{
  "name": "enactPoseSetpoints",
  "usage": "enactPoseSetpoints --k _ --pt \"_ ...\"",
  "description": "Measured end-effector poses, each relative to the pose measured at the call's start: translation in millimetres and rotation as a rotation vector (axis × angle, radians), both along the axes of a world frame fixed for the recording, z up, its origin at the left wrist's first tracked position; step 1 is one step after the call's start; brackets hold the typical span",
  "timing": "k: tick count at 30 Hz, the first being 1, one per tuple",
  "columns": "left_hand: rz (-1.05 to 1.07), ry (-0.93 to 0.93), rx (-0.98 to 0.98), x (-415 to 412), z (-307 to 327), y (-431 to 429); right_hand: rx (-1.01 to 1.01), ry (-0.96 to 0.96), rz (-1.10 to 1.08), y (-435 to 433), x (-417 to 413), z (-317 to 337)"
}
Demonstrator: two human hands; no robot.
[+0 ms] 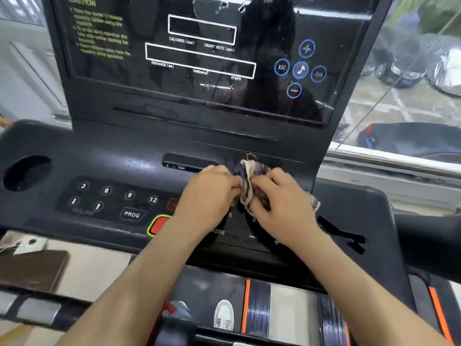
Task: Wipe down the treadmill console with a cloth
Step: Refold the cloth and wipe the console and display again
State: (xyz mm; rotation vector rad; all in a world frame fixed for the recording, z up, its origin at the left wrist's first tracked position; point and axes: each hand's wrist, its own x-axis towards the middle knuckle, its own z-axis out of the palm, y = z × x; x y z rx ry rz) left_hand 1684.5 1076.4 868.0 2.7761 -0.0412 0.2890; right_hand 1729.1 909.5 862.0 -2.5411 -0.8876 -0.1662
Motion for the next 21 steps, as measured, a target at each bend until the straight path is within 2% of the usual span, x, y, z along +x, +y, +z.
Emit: enactPoseSetpoints --k 3,6,10,12,17,19,21 --pt "-0.045 0.033 -0.029 -48.2 -2.2 -12.9 0.019 0.088 0.148 -28.3 -41.7 -10.3" --pt "0.013 0.098 -0.035 -49.2 -1.0 -17.8 0.003 0.102 0.281 -37.7 -34.0 -10.0" --pt "0.259 0.089 0.009 -7.9 1.6 -10.5 -0.037 -0.059 0.17 -11.0 18.9 -8.5" --pt "0.229 0.046 0.015 -18.6 -3.3 -13.4 -0.021 -0.059 0.124 -9.1 9.1 -12.9" --pt "0.141 0.03 0.016 -70.9 -14.0 -27.1 -0.047 0.04 0.239 -34.9 -45.9 -13.1" --pt "0.169 -0.035 0.076 -56.6 -13.4 -20.7 -0.116 0.005 0.195 -28.5 -40.3 -4.2" --pt "0.247 -0.076 0.123 -43.9 -10.8 -10.1 -0.197 -0.12 0.155 -16.4 -34.0 6.3"
